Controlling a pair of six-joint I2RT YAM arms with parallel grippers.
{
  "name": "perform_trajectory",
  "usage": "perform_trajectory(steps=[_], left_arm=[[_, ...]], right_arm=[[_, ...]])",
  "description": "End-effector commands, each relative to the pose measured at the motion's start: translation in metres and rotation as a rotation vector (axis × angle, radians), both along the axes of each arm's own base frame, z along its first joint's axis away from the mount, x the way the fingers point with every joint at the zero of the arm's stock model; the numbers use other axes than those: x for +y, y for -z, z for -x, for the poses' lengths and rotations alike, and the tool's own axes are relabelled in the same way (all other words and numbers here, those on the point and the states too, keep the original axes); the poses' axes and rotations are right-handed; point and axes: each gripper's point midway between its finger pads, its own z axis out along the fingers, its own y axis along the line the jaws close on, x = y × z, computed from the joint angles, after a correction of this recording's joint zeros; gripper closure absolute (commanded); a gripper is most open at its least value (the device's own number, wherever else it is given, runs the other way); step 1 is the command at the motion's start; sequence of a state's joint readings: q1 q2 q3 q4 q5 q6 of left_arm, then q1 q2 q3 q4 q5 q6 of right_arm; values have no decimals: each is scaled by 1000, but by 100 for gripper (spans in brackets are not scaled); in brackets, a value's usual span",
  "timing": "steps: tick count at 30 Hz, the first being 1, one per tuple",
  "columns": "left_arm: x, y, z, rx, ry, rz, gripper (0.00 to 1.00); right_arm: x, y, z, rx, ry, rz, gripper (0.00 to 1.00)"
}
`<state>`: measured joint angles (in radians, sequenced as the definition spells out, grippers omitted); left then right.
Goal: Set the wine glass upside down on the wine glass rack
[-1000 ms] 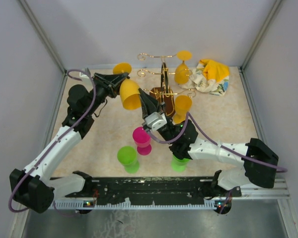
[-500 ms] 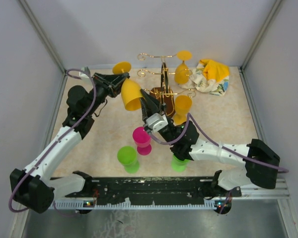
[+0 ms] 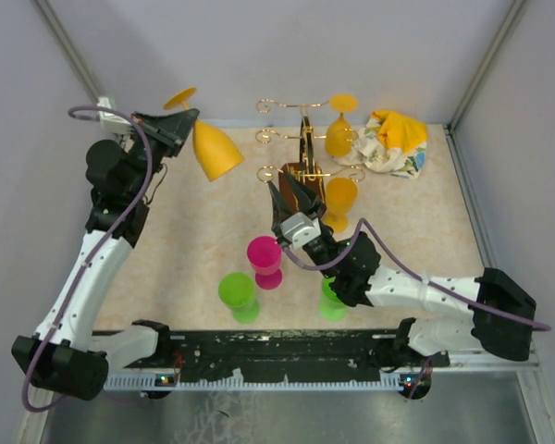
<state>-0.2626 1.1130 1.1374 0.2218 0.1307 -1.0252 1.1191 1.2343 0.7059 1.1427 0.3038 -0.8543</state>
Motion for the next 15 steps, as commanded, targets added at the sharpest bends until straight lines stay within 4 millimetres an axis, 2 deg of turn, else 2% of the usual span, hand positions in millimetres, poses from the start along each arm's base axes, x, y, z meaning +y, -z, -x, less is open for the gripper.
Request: perform_trajectory(steps=[1, 4, 7, 8, 12, 15], left_arm=[[31, -37, 4, -166, -142, -206, 100], [37, -37, -5, -210, -201, -350, 100], [38, -22, -20, -251, -233, -488, 100], [39, -12, -29, -241, -242, -526, 100], [29, 24, -65, -241, -219, -642, 100], [20, 36, -86, -304, -203, -717, 100]], right_arm=[[-29, -19, 3, -5, 72, -64, 58], [-44, -18, -4, 34, 144, -81, 45], [-58, -18, -7, 85, 191, -102, 5], [-61, -17, -8, 111, 197, -99, 1], [-76, -20, -10, 206, 204, -124, 1], [-91, -23, -13, 274, 230, -139, 1]])
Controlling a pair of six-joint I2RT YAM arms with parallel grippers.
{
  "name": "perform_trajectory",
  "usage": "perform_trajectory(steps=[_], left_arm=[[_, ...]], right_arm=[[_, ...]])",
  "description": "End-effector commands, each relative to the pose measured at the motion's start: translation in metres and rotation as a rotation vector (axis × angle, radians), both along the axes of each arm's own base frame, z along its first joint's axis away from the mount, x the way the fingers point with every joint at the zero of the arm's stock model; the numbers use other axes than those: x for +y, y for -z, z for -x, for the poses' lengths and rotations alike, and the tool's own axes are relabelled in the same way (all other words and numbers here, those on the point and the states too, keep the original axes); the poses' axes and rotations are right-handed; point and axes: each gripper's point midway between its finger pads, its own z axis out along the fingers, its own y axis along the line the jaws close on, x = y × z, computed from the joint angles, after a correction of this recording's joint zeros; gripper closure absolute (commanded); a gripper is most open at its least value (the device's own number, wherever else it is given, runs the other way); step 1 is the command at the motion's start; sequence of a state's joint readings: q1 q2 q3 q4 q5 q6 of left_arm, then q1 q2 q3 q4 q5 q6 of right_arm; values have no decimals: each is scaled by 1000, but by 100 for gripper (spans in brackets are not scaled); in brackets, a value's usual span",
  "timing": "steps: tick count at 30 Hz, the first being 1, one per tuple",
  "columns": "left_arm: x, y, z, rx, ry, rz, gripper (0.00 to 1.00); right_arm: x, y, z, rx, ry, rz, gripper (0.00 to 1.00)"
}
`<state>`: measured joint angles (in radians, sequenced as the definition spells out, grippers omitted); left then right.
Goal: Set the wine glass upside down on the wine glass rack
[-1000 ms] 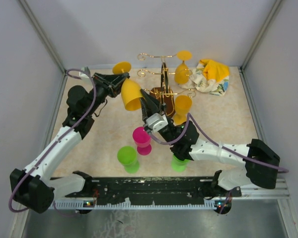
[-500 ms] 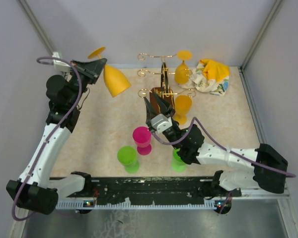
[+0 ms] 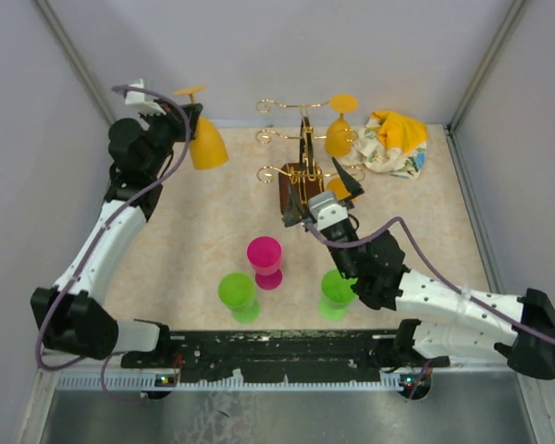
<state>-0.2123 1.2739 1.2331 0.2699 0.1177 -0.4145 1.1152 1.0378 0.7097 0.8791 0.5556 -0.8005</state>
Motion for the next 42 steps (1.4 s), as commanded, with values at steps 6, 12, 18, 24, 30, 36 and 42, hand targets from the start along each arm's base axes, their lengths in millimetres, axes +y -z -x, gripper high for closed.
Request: perform_trajectory(steps=[6, 12, 18, 24, 30, 36, 42], left_arm=[[-22, 36, -48, -186, 59, -289, 100], [-50, 70, -54, -242, 198, -276, 100], [-80, 99, -61, -282, 267, -276, 100], [-110, 111, -75, -326, 285, -333, 100], [-121, 117, -85, -344, 314, -295, 100], [-131, 132, -95, -330, 337, -266, 100], [-140, 139, -99, -340, 363, -248, 100]], right_arm=[[-67, -31, -8, 156, 87, -181, 1], [-80, -36, -5, 152, 90, -194, 1], [-84, -34, -5, 173, 117, -161, 1], [-89, -24, -6, 199, 143, -131, 1], [-90, -22, -7, 194, 160, -109, 1], [-89, -22, -10, 187, 178, -87, 1], [-87, -20, -12, 185, 186, -69, 1]])
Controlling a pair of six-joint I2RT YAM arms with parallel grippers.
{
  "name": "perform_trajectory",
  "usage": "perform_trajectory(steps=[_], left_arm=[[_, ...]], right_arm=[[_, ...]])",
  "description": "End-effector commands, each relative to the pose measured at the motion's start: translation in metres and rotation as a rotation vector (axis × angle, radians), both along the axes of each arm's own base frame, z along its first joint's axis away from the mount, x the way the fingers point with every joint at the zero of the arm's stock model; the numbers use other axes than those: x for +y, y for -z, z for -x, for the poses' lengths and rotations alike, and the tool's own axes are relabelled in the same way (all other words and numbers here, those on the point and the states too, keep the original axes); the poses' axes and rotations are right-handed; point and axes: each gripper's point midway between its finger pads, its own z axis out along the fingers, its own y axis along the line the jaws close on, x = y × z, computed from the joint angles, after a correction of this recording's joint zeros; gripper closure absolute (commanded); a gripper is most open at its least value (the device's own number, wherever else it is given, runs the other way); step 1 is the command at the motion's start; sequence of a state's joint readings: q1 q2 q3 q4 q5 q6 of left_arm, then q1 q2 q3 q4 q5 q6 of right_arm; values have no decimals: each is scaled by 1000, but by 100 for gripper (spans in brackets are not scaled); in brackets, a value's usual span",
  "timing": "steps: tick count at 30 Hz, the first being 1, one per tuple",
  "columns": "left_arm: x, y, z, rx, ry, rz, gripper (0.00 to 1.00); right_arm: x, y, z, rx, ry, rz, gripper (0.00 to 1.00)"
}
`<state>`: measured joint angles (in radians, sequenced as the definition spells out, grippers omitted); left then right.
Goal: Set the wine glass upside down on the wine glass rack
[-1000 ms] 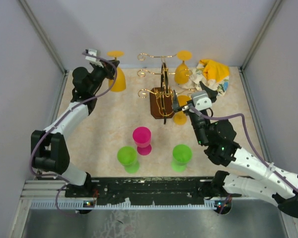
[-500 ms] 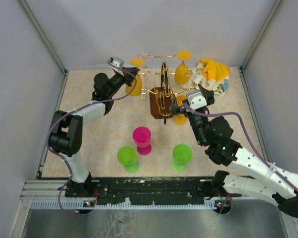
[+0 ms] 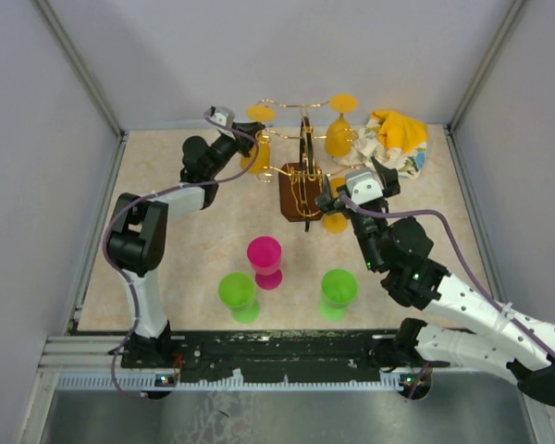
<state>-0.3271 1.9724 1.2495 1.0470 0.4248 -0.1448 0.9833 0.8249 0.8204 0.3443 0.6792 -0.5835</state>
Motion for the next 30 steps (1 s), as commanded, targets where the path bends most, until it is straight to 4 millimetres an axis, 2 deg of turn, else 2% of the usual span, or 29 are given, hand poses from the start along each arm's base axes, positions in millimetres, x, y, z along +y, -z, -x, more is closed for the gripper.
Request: perform_trajectory(steps=[1, 16, 22, 30], left_arm=[[-10, -21, 2, -77, 45, 41, 100], [-34, -17, 10, -96, 250, 55, 100], [-38, -13, 9, -75, 320, 57, 100], [-18, -13, 7, -59, 391, 138, 100]], right_arm=[[-8, -23, 0, -43, 26, -27, 1], [-1, -17, -7, -27, 33, -3, 1], [0, -15, -8, -22, 34, 3, 1], [1, -14, -9, -12, 35, 7, 1]])
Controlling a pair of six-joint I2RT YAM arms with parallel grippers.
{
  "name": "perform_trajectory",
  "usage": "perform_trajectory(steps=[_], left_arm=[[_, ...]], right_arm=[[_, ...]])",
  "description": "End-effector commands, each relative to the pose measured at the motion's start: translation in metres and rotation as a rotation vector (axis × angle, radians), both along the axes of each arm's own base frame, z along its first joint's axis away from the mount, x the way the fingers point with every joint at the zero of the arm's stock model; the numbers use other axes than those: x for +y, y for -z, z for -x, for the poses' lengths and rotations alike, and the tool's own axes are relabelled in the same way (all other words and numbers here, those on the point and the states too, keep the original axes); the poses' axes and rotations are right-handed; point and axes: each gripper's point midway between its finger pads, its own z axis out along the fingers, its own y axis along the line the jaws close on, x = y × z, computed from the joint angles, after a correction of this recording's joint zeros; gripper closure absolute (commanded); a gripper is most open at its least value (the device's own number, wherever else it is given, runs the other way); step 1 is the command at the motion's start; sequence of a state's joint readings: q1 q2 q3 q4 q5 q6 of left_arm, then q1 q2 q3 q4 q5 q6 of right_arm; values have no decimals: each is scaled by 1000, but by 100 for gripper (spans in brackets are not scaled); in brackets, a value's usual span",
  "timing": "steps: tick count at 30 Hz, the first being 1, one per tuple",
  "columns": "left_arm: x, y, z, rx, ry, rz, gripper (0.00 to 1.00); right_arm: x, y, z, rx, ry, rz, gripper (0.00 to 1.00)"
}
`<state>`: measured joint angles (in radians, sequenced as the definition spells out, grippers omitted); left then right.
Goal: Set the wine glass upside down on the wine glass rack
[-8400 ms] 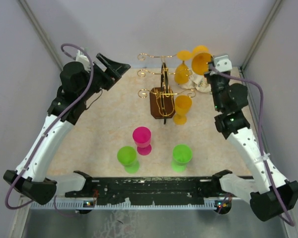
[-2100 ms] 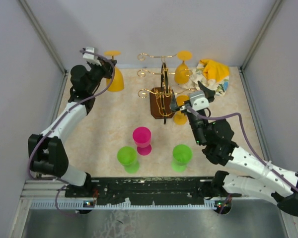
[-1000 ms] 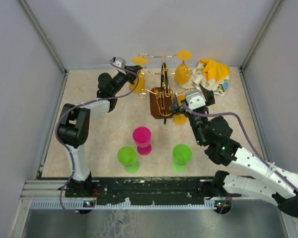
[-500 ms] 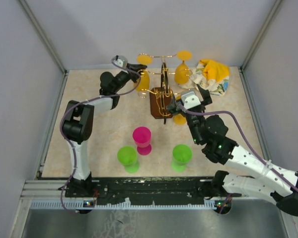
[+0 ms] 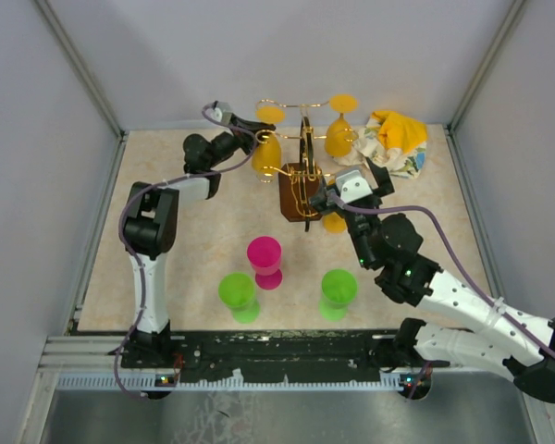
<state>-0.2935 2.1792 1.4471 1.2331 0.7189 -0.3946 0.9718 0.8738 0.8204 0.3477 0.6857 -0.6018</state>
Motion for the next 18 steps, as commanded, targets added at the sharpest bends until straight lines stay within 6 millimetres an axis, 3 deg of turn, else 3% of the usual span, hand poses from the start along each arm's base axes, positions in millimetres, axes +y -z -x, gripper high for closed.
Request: perform_trajectory(steps=[1, 4, 18], left_arm=[[16, -17, 6, -38, 90, 69, 100], [21, -18, 7, -33, 129, 76, 100], [11, -7, 3, -47, 219, -3, 100]], right_arm=[[-5, -25, 0, -32, 15, -44, 1], [-4, -23, -1, -25, 18, -44, 1], [2, -20, -6, -15, 21, -33, 1]])
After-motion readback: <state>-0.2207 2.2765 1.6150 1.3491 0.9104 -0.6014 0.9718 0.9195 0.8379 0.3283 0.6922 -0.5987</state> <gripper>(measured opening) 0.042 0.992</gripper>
